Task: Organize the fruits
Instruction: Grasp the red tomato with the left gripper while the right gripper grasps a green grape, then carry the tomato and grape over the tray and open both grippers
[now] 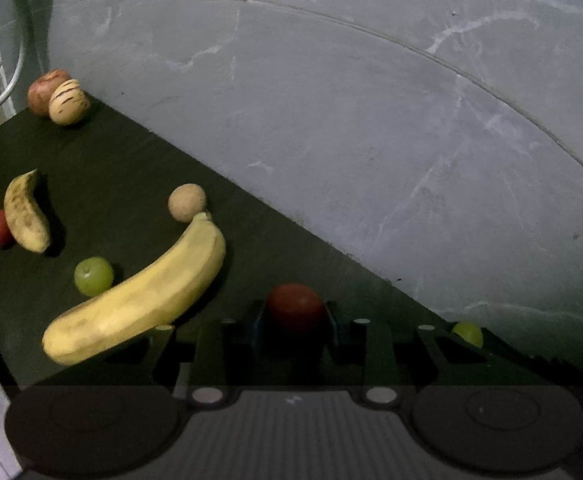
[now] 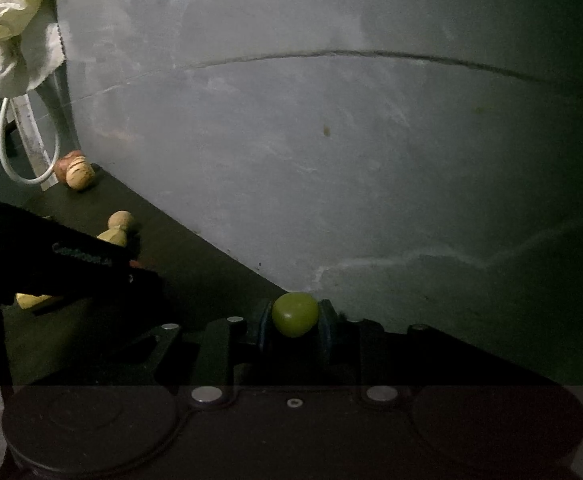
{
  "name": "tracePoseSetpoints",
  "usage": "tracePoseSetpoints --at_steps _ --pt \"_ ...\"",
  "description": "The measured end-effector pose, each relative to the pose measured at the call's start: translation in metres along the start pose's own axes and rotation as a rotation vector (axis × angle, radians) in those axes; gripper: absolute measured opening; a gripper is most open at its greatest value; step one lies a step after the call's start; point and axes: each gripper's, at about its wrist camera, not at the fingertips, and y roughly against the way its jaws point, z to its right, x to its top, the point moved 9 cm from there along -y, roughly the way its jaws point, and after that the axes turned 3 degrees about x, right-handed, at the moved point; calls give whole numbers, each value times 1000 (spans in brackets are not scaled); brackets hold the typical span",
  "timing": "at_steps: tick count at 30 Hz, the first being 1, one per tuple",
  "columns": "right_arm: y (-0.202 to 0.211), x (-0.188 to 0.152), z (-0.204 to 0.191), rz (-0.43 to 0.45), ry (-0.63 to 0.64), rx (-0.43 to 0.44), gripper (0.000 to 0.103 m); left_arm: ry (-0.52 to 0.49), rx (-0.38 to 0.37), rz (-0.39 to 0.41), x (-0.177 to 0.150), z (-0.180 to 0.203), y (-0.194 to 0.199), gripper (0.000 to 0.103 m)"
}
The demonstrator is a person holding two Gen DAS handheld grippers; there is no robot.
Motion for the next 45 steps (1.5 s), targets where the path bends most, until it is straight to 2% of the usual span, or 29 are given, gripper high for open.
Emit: tracePoseSetpoints --at_steps 7,15,26,36,40,45 --pt "9 5 -22 19 49 51 26 55 2 20 -7 -18 20 33" --pt "17 17 -75 40 164 161 26 169 41 77 -13 -54 59 33" --pt "27 20 -176 49 333 379 26 388 202 146 -37 -148 113 33" --pt "28 2 -261 12 476 563 26 569 361 163 -87 -229 157 33" --pt "21 -5 -289 -14 528 622 26 629 406 157 -104 -255 164 33" --pt "7 -11 -310 -37 577 647 26 673 442 143 -115 -278 158 33"
